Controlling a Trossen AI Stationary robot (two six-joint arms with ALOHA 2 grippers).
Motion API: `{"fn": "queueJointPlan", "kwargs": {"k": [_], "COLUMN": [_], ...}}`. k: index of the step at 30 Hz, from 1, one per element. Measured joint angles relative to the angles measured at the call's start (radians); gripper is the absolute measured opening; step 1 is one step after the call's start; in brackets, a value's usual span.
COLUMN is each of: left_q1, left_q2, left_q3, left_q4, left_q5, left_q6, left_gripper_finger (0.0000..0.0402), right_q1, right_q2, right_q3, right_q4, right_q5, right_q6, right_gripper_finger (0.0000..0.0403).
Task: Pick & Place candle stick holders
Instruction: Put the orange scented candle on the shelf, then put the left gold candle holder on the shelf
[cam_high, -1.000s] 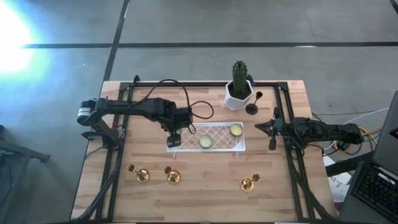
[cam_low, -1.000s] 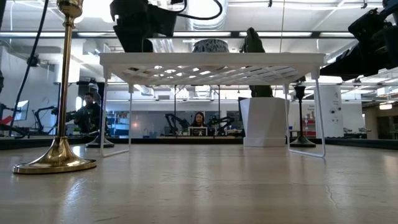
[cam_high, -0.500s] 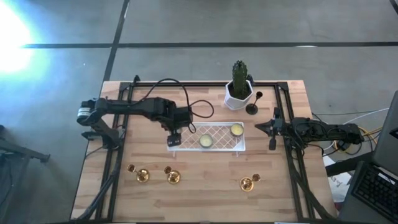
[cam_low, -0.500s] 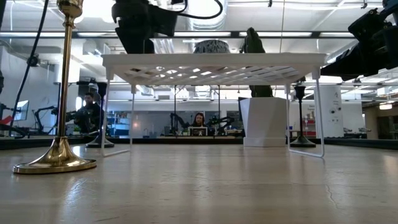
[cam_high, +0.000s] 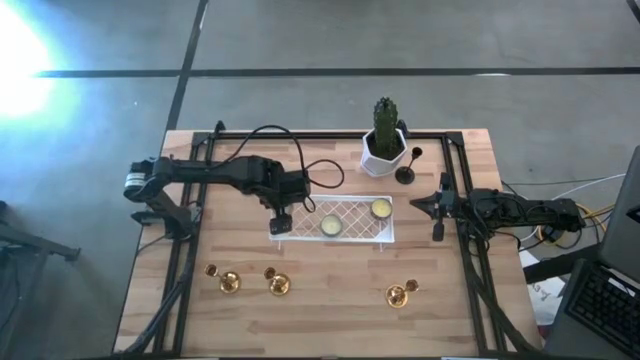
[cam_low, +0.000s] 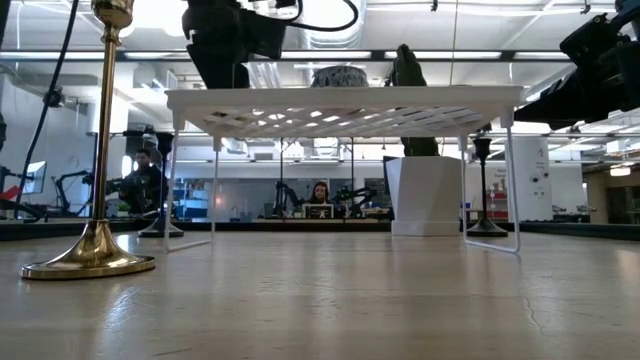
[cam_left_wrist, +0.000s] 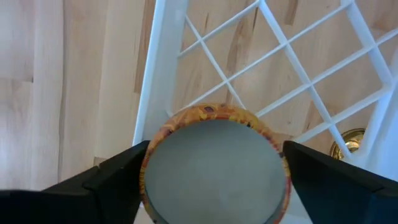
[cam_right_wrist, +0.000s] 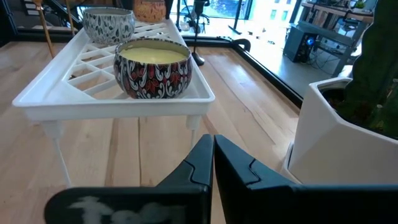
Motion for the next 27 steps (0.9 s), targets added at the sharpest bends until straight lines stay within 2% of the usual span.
{"fn": "queueJointPlan", "kwargs": {"k": [5,16,27], "left_q1": [0.0,0.0,0.0], "left_q2": [0.0,0.001,0.001], "left_q3": [0.006,0.05,0.141], "left_q4": [-0.002,-0.051,-0.182], "left_q5": [-0.003,-0.002,0.006], "left_q6": [-0.005,-0.015,-0.052], "left_gripper_finger": [0.0385,0.0388,0.0389], "right_q1": [0.0,0.0,0.0], "right_q2": [0.0,0.0,0.0], "right_q3": [0.0,0.0,0.0], "right_q4": [0.0,0.0,0.0], "right_q5": [0.0,0.0,0.0], "right_q6": [0.0,0.0,0.0], "right_gripper_finger": [0.0008,0.0008,0.0008]}}
